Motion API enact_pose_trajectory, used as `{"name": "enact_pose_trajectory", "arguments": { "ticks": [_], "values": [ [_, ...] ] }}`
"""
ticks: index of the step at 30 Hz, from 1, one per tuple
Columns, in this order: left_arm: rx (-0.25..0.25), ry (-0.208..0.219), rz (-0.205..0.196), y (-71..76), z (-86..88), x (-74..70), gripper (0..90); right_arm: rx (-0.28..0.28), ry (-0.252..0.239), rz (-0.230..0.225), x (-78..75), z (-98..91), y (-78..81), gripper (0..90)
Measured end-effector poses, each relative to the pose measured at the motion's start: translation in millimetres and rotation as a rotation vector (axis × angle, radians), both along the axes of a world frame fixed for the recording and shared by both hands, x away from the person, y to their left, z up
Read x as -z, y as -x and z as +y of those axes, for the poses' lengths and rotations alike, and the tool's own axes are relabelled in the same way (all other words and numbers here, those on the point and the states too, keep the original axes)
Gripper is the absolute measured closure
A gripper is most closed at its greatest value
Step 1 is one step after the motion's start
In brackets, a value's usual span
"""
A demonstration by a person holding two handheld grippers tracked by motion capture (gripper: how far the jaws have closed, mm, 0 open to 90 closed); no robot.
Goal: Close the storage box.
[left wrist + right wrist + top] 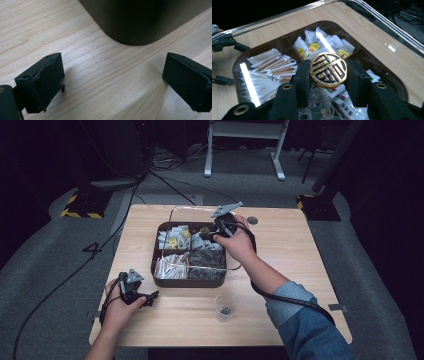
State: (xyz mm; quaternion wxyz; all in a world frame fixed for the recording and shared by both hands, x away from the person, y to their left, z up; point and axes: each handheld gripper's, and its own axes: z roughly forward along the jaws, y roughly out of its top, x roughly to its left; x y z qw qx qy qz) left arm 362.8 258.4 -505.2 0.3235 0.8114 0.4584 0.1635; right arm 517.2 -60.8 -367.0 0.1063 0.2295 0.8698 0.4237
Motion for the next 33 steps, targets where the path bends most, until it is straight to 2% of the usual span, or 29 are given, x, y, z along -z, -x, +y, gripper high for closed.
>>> {"name": "enact_pose_trajectory", "arguments": {
  "ticks": [8,14,19,25,33],
  "values": [
    [0.004,-0.002,0.000,-0.6,0.3,-0.1,4.2,-0.020,0.024,0.008,11.0,22.7,-2.0,59.0],
    [0.006,-0.002,0.001,-0.5,0.4,-0.2,4.3,-0.027,0.042,0.008,28.2,37.7,-2.5,59.0],
    [0.006,-0.003,0.001,-0.6,0.5,-0.2,4.3,-0.038,0.059,0.014,39.1,43.0,-6.7,59.0],
    [0.002,0.004,0.000,-0.5,0.5,0.0,4.3,-0.046,0.044,0.031,48.4,45.7,-9.0,59.0],
    [0.005,0.007,0.001,-0.8,1.2,-0.3,4.3,-0.046,0.051,0.044,59.4,46.7,-11.3,59.0]
  ]
}}
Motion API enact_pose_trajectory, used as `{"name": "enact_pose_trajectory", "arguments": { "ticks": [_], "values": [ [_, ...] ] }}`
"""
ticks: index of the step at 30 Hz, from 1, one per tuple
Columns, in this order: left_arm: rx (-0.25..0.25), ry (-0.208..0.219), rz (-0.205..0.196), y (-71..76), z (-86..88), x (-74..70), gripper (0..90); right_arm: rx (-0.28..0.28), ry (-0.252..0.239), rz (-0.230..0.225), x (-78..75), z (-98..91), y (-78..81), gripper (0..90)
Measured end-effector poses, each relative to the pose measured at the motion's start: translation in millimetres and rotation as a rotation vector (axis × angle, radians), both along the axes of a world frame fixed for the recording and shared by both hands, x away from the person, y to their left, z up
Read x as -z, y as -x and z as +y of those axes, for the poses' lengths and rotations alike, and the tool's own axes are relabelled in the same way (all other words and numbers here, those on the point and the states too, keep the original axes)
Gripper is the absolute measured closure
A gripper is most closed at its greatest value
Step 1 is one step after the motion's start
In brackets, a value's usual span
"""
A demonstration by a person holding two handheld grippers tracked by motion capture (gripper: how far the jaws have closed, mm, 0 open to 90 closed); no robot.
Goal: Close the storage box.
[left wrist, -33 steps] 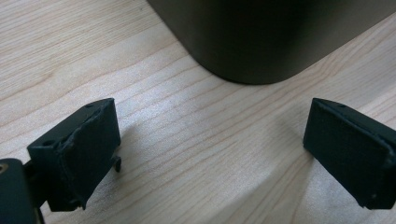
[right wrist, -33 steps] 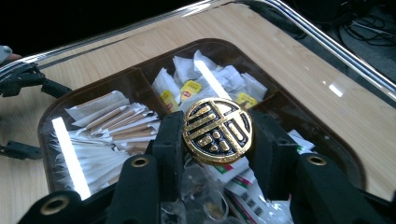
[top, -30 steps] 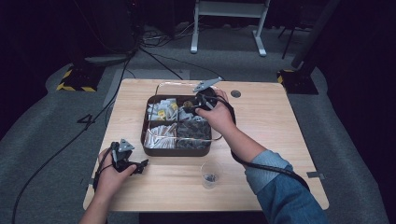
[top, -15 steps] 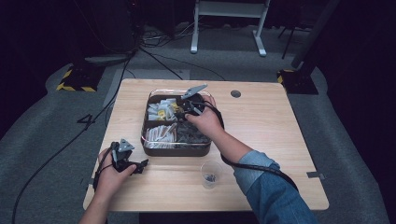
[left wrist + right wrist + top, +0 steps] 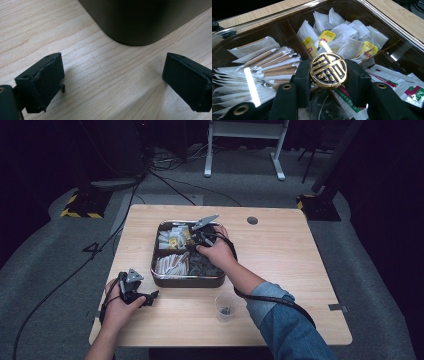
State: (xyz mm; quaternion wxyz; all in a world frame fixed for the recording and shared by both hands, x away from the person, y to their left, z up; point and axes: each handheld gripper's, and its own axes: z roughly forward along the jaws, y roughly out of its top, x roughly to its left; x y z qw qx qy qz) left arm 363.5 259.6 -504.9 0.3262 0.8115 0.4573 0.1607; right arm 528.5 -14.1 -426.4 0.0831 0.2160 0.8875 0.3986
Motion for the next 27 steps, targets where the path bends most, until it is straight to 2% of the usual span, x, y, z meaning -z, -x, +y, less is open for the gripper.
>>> {"name": "enact_pose_trajectory", "arguments": {
  "ticks": [11,27],
  "values": [
    [-0.001,0.004,-0.002,-0.1,-0.5,0.4,4.3,-0.006,0.013,0.000,6.5,1.6,-0.6,58.9],
    [-0.001,-0.002,-0.004,-0.7,-0.8,0.6,4.3,-0.009,0.007,-0.005,11.4,2.7,-0.2,58.8]
  ]
}}
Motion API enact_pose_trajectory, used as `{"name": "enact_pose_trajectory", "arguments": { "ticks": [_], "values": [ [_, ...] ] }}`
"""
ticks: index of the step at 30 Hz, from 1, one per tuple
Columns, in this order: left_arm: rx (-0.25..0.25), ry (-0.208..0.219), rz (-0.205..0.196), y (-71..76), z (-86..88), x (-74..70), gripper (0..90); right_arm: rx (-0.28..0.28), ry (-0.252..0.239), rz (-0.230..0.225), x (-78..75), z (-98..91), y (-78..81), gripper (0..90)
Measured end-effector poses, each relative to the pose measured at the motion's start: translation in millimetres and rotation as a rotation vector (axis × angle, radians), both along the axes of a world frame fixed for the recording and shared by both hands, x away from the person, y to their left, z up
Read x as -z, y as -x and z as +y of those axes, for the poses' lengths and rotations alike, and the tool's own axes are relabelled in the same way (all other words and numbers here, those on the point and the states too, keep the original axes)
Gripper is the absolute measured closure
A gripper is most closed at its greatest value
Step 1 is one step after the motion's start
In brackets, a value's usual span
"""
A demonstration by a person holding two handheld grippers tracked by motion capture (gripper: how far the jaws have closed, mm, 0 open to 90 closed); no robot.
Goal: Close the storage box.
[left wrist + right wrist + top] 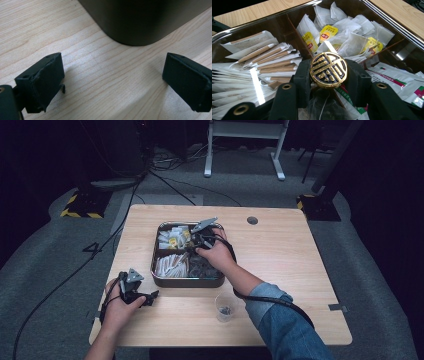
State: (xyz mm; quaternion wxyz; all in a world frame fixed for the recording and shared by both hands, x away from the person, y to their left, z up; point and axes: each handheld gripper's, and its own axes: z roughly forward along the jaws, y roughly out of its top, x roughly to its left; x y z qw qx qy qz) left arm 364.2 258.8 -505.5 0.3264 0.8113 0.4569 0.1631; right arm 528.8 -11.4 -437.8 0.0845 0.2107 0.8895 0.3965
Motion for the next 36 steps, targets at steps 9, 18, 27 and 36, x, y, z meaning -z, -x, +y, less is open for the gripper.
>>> {"name": "enact_pose_trajectory", "arguments": {
  "ticks": [9,18,27,36],
  "values": [
    [-0.001,-0.002,0.006,-1.4,-0.1,-0.5,4.2,0.014,0.002,-0.003,0.6,0.4,1.1,58.8],
    [0.003,-0.001,0.003,-3.6,-0.4,-0.2,4.2,0.039,0.001,0.002,0.4,0.2,2.8,58.1],
    [0.005,0.000,0.004,-3.8,-0.5,-0.1,4.0,0.060,-0.047,0.003,-11.3,-13.0,5.0,50.6],
    [0.000,-0.004,-0.004,-1.8,0.6,-0.5,5.1,0.067,-0.089,-0.012,-34.6,-37.6,6.2,48.2]
  ]
}}
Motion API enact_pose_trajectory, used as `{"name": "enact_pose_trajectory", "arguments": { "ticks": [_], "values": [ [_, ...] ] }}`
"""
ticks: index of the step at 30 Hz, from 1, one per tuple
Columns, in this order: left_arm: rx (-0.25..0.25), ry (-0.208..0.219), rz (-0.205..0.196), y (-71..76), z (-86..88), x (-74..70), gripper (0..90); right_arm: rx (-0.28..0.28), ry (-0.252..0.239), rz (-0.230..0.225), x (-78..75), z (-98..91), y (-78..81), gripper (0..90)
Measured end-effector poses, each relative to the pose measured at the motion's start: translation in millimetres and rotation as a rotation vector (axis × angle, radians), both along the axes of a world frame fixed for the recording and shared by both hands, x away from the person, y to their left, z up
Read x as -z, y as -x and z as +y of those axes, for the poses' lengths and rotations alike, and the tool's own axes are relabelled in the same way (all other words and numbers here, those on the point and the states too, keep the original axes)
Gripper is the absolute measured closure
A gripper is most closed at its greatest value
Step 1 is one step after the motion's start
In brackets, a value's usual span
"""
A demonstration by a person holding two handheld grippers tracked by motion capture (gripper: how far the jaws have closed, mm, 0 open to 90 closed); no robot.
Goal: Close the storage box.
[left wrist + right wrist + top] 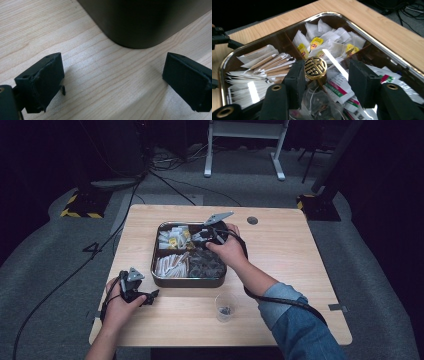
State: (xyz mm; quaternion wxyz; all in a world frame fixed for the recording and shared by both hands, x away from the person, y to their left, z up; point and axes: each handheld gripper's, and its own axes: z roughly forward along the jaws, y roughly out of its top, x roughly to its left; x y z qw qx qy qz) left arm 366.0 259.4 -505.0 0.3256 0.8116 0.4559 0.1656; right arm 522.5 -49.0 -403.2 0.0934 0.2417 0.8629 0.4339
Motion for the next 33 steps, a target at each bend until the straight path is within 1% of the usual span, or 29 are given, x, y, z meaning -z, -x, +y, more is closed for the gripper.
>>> {"name": "enact_pose_trajectory", "arguments": {
  "ticks": [1,2,3,4,5,6,7,8,9,10,11,13,14,15,16,17,18,19,20,21,22,23,26,27,28,29,30,32,33],
  "values": [
    [-0.003,0.008,-0.004,1.6,0.7,-0.4,12.0,-0.001,-0.008,-0.003,-4.9,-6.2,0.0,47.7],
    [0.041,0.065,-0.025,6.2,5.0,-2.3,20.2,0.000,-0.010,-0.005,-7.1,-9.2,0.1,47.4],
    [0.048,0.084,-0.026,8.8,7.1,-4.3,23.3,-0.002,-0.014,-0.006,-9.1,-12.3,0.2,47.0],
    [0.039,0.086,-0.028,11.6,8.1,-6.0,18.9,-0.004,-0.019,-0.007,-10.9,-15.4,0.7,46.8],
    [0.033,0.071,-0.044,14.0,9.2,-8.3,14.7,-0.006,-0.023,-0.009,-12.6,-18.9,1.2,46.5],
    [0.033,0.071,-0.044,14.0,9.2,-8.3,17.7,-0.006,-0.023,-0.009,-12.6,-18.9,1.2,46.5],
    [0.024,0.080,-0.061,18.6,11.1,-12.5,19.3,-0.005,-0.029,-0.009,-15.6,-26.6,2.6,46.2],
    [0.024,0.080,-0.061,18.6,11.1,-12.5,17.9,-0.005,-0.029,-0.009,-15.6,-26.6,2.6,46.2],
    [0.010,0.094,-0.063,20.8,11.0,-13.9,17.9,-0.005,-0.032,-0.012,-16.7,-30.7,3.0,46.1],
    [0.011,0.096,-0.072,24.0,10.7,-15.9,17.3,-0.004,-0.038,-0.012,-18.6,-38.8,3.9,45.5],
    [0.011,0.096,-0.072,24.0,10.7,-15.9,17.6,-0.004,-0.038,-0.012,-18.6,-38.8,3.9,45.5],
    [0.025,0.092,-0.082,26.2,10.6,-16.5,17.9,0.011,-0.047,-0.015,-22.1,-51.8,5.6,44.4],
    [0.025,0.092,-0.082,26.2,10.6,-16.5,19.6,0.011,-0.047,-0.015,-22.1,-51.8,5.6,44.4],
    [0.025,0.103,-0.092,27.3,10.9,-16.8,19.6,0.019,-0.052,-0.009,-23.2,-56.4,6.2,43.9],
    [0.011,0.130,-0.106,29.4,13.7,-18.5,23.5,0.033,-0.061,-0.013,-25.2,-65.6,6.2,43.8],
    [0.011,0.130,-0.106,29.4,13.7,-18.5,23.3,0.044,-0.065,-0.013,-26.1,-70.0,6.3,43.8],
    [0.008,0.142,-0.111,30.4,15.9,-19.3,23.3,0.044,-0.065,-0.013,-26.1,-70.0,6.3,43.8],
    [-0.009,0.153,-0.112,32.3,19.1,-19.4,23.6,0.059,-0.073,-0.013,-28.0,-78.8,6.1,43.3],
    [-0.009,0.153,-0.112,32.3,19.1,-19.4,23.6,0.059,-0.073,-0.013,-28.0,-78.8,6.1,43.3],
    [-0.017,0.144,-0.099,33.6,20.8,-17.4,23.6,0.072,-0.083,-0.011,-29.6,-87.6,5.9,41.8],
    [-0.017,0.144,-0.099,33.6,20.8,-17.4,23.6,0.076,-0.087,-0.008,-30.4,-92.1,6.0,41.2],
    [-0.014,0.137,-0.076,34.3,21.5,-15.2,23.5,0.083,-0.091,-0.006,-31.1,-96.5,6.3,40.7],
    [-0.014,0.123,-0.061,33.8,21.8,-13.6,23.4,0.087,-0.090,-0.003,-33.2,-105.3,7.4,39.6],
    [-0.015,0.122,-0.053,33.2,21.6,-12.6,23.3,0.089,-0.087,-0.009,-34.4,-109.6,8.3,39.4],
    [-0.015,0.113,-0.040,32.7,20.9,-10.9,23.2,0.093,-0.080,-0.020,-37.2,-118.3,10.7,39.1],
    [-0.013,0.112,-0.035,32.6,20.6,-9.7,23.2,0.092,-0.080,-0.023,-38.5,-122.8,11.8,38.9],
    [-0.013,0.112,-0.035,32.6,20.6,-9.7,23.3,0.092,-0.080,-0.023,-38.5,-122.8,11.8,38.9],
    [-0.013,0.102,-0.025,33.5,20.3,-8.4,23.2,0.098,-0.078,-0.030,-41.3,-136.0,15.8,38.6],
    [-0.013,0.102,-0.025,33.5,20.3,-8.4,23.2,0.098,-0.078,-0.030,-41.3,-136.0,15.8,38.6]
  ]
}}
